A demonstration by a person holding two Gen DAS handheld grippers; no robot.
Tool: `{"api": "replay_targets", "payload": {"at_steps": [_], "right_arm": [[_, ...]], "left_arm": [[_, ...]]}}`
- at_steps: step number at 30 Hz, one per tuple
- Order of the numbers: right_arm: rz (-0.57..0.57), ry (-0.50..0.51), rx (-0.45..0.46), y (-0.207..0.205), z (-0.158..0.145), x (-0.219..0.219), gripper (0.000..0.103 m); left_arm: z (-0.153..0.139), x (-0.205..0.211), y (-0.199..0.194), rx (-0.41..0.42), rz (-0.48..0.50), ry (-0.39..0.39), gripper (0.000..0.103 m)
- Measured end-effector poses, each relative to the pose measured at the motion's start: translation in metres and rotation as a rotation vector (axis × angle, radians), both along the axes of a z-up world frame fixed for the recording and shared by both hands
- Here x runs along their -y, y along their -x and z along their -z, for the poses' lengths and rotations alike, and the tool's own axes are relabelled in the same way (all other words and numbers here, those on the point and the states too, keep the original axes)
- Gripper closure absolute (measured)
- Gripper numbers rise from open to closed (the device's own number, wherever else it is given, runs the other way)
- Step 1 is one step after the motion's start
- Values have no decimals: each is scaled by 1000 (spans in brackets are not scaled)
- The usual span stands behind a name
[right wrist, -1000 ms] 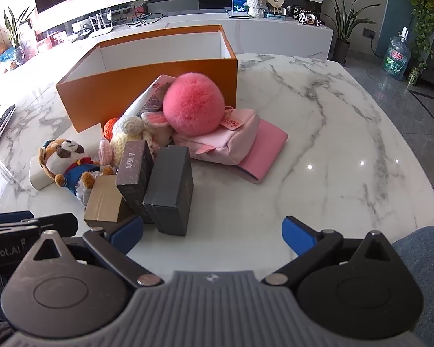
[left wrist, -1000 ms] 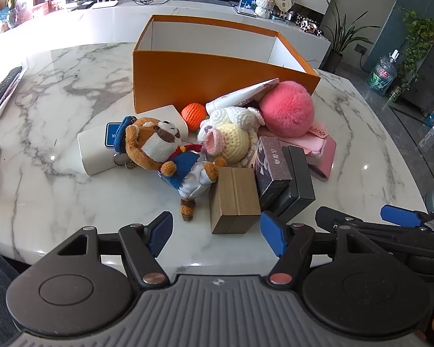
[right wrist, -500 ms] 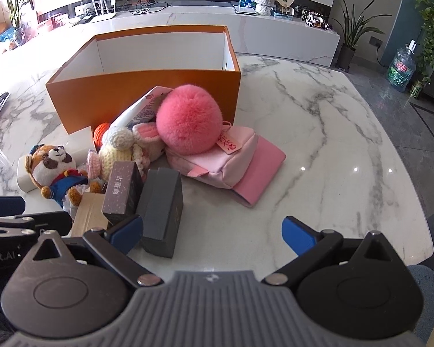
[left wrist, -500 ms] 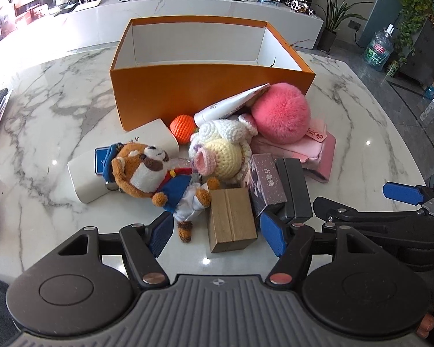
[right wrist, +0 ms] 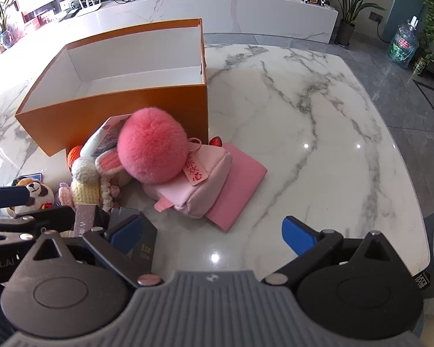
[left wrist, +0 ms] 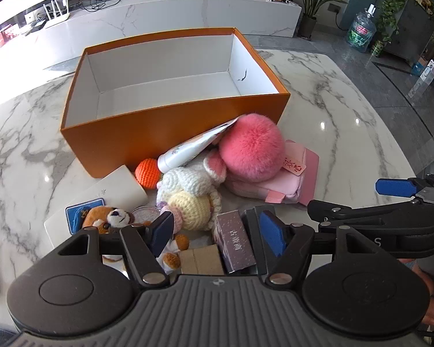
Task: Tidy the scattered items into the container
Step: 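Grasp the pink pom-pom with the right tool while the left tool reaches toward the orange ball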
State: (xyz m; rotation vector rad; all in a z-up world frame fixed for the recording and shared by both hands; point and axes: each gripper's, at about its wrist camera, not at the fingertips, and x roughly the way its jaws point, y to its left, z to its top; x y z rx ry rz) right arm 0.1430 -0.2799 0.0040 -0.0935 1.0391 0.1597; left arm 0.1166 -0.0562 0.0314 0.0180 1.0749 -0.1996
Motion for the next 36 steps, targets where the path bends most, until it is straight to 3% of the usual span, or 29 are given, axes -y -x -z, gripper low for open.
{"api": "replay_targets", "payload": {"at_steps": [7,13,17,24,36], "right_arm": [[-26,50,-46,-31,8,13,1],[-55,62,-90,-53,21,22,3],[-76,35,-125,-63,32,25,11],[-79,15,-173,-73,48,28,27],[-108,27,-201,-80,58,21,33]], "left_arm": [[9,28,-29,-58,68,-33,33],[24,43,-48,-109,94,-74,48],[32,50,-55,-127,118,-123,61],[40,57,-63,-128,155,-178,64],[59,68,-72,-153,213,-228,78]]}}
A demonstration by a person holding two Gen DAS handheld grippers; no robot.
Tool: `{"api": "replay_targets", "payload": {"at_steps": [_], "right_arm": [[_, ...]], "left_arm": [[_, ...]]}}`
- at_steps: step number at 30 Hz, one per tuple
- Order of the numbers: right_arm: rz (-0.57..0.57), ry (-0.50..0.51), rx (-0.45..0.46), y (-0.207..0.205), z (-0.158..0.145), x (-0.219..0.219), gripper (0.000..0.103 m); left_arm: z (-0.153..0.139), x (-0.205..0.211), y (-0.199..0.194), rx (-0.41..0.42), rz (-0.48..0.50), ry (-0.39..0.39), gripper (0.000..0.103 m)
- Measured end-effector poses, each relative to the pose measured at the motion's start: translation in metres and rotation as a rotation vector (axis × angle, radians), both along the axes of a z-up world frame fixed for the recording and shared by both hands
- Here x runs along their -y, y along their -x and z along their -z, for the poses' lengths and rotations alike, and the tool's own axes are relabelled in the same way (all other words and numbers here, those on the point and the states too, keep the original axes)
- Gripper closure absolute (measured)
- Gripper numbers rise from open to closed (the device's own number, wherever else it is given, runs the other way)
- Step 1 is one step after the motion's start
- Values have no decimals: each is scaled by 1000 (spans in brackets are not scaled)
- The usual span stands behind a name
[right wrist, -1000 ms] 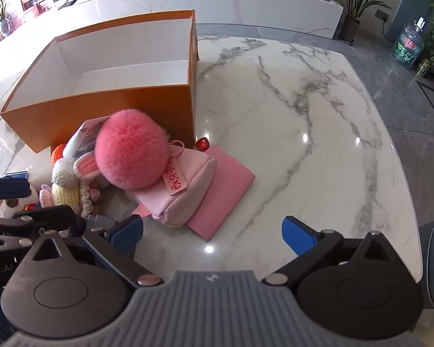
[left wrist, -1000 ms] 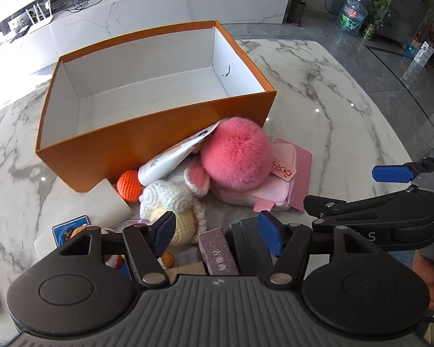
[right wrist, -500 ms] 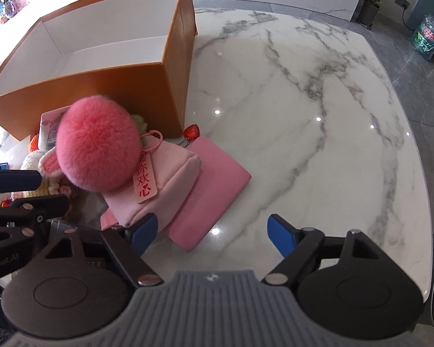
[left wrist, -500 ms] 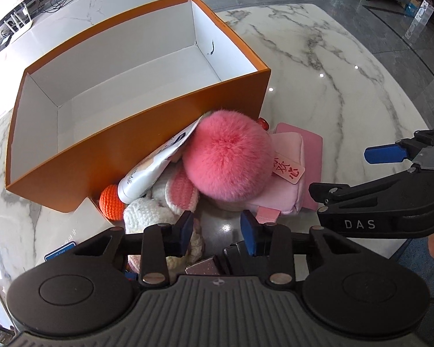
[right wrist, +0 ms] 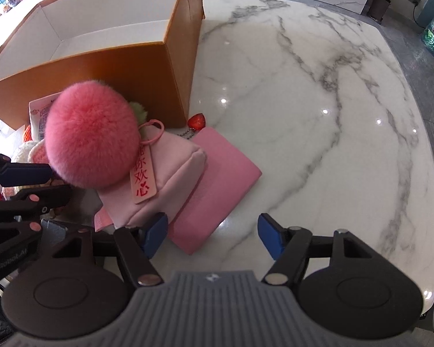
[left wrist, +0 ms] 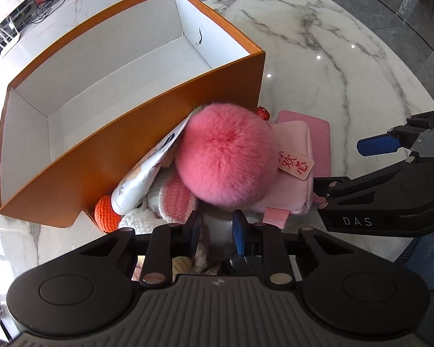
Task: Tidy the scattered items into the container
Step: 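Grasp the pink pom-pom with the right tool while the left tool reaches toward the orange ball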
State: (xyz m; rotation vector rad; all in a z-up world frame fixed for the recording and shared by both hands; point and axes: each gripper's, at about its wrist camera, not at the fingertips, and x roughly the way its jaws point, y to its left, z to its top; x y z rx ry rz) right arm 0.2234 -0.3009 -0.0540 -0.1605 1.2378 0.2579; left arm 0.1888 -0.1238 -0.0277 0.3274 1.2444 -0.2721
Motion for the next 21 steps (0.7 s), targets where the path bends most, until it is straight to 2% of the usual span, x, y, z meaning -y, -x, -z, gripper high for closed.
{"api": "replay_targets", "payload": {"at_steps": [14,18,21], "right_arm": [[-28,6,-23,-3,8,1,46],[-37,3,-30,-4,12,1,53],[-42,-4,-34,-5,13,1,59]], "left_arm": [[18,19,2,52,92,-102,89],[21,23,4,78,122,-143,91],[23,25,4,77,131,-144,94]]}}
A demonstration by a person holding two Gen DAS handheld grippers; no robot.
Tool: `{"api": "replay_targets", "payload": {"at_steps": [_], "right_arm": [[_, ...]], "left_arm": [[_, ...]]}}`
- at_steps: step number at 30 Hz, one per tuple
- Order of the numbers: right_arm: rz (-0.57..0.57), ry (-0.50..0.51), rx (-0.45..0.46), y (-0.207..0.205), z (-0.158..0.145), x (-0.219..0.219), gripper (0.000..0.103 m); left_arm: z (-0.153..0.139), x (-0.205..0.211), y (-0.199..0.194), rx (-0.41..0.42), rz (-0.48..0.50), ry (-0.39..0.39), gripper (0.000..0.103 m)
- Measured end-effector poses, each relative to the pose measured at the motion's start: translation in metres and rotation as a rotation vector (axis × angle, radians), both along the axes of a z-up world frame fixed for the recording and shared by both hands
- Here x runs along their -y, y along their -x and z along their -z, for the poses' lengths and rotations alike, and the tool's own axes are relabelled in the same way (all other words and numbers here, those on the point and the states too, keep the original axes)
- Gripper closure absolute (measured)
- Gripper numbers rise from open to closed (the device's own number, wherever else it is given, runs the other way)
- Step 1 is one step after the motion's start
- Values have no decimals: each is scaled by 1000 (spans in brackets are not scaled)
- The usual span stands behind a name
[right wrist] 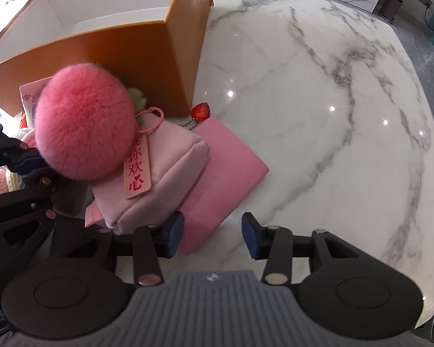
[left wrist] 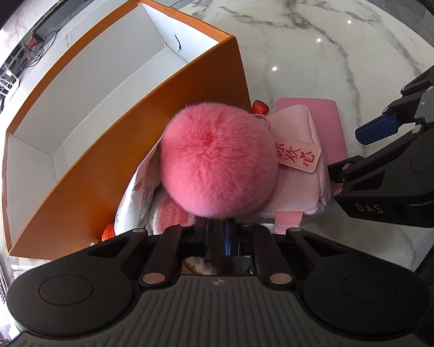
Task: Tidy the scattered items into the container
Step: 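Grasp the pink pom-pom with the right tool while the left tool reaches toward the orange ball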
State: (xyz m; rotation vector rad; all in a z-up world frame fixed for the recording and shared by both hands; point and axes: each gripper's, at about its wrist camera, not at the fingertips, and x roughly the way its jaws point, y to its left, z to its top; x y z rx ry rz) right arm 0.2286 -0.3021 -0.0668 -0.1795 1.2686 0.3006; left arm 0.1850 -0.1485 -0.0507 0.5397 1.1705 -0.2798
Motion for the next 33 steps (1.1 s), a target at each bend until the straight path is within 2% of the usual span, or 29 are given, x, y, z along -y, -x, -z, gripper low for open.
{"api": "replay_targets", "payload": {"at_steps": [4,8,11,12,14,17,21,28,30,32,33], "right_arm": [[-7,-10,5,-1,-2,-1,69],[-28,-22,10,-3,-2,-3,87],[-45,-21,16,-2,-3,-6,95],[-49,-19,20,-2,-3,-8,100],[-53,-31,11,-1,-3,-12,103],[-58,-31,8,0,-4,-15,103],[-67,-36,7,1,-9,-16,103],[-75,-85,40,5,-34,-11,103],[-72,-84,56,5,-41,-9,96],[-70,-91,78,5,-48,-8,93],[-71,-101,86,5,-51,-9,87]], "left_arm": [[1,1,1,12,13,-14,97],[3,0,-1,10,15,-5,101],[3,-2,-2,12,13,13,103],[2,-3,-2,14,11,25,103],[-4,-12,2,20,1,52,103],[-9,-25,2,24,-18,90,103],[-16,-47,-1,-4,-62,191,103],[-29,-72,0,-24,-114,305,103],[-34,-77,3,-24,-115,323,103],[-42,-84,6,-10,-121,334,103],[-45,-88,6,-7,-124,345,103]]}}
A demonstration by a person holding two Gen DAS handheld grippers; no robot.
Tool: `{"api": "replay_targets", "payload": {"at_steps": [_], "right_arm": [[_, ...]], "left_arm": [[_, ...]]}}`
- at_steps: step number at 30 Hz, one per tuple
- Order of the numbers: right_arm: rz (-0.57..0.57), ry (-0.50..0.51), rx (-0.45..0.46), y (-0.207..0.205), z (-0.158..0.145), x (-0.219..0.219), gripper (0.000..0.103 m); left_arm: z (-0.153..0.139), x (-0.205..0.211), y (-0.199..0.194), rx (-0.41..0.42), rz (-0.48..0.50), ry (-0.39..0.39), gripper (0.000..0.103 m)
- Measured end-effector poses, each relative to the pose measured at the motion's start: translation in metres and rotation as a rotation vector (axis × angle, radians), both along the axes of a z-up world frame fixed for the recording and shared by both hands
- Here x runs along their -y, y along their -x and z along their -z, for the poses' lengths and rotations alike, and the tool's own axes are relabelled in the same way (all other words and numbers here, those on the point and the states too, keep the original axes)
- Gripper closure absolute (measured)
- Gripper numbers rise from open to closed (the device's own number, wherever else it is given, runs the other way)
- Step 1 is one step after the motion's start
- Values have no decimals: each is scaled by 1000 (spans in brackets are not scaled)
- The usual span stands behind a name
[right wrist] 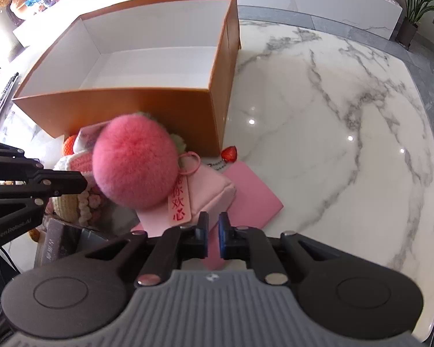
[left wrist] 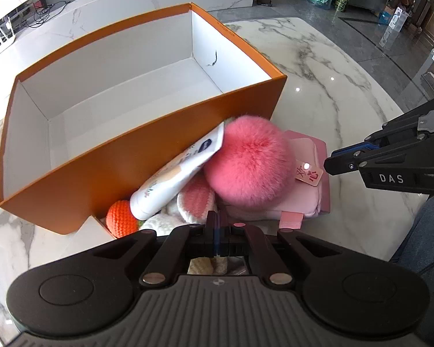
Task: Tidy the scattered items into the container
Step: 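Grasp the pink pom-pom with the right tool while the left tool reaches toward the orange ball, then grasp the orange crocheted ball with the left tool while the right tool lifts the pom-pom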
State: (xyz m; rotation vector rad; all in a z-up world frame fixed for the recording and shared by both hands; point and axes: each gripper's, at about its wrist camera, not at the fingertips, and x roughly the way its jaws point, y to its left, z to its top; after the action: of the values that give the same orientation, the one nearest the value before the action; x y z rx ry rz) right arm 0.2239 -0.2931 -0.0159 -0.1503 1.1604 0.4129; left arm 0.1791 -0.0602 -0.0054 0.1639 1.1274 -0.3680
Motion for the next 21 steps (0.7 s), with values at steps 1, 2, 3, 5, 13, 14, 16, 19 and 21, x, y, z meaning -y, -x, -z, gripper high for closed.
{"api": "replay_targets", "payload": {"at_steps": [1,2,3,5,13,14,16,19,21], "right_arm": [[-1,-15,7,-1,-3,1,79],[-3,-33,17,-1,-6,-1,64],[-9,-49,29,0,-10,-3,57],[-34,-74,42,1,-14,-12,54],[-102,-96,51,-9,-1,-52,41],[-103,-87,51,-11,2,-56,40],[-101,-68,56,-14,9,-62,38],[-95,-52,58,-20,19,-68,36],[-92,-41,69,-23,25,-71,35]], "left_arm": [[-4,-6,1,0,-4,13,103],[-8,-12,1,3,-13,22,101],[-12,-17,2,11,-21,23,98],[-16,-26,2,32,-29,17,78],[-12,-51,7,52,-69,-7,56],[-9,-56,8,51,-77,-11,56],[-5,-63,9,46,-92,-10,56],[0,-75,12,40,-114,3,55],[3,-79,13,35,-124,13,55]]}}
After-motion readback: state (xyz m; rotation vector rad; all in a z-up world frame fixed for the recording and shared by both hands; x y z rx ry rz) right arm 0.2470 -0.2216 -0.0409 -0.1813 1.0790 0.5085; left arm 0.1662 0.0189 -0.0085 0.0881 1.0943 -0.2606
